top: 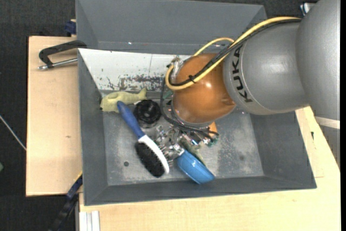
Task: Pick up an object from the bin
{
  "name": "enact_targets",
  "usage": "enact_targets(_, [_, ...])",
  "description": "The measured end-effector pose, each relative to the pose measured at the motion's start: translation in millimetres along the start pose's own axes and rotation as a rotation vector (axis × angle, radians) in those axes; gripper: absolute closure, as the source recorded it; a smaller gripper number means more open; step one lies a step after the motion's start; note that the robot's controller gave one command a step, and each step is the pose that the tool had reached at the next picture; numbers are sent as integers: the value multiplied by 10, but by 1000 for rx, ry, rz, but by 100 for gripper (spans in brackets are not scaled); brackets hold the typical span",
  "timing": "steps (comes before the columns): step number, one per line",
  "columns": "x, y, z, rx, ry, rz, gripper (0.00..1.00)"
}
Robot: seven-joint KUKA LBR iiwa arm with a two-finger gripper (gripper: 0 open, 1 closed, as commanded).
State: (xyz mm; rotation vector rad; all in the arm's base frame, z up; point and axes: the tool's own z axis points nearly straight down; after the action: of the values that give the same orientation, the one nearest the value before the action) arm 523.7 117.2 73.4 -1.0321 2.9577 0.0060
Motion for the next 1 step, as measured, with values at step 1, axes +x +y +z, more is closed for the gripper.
enact_targets(1, [-127,-21,-1336,6,-5,-5,100])
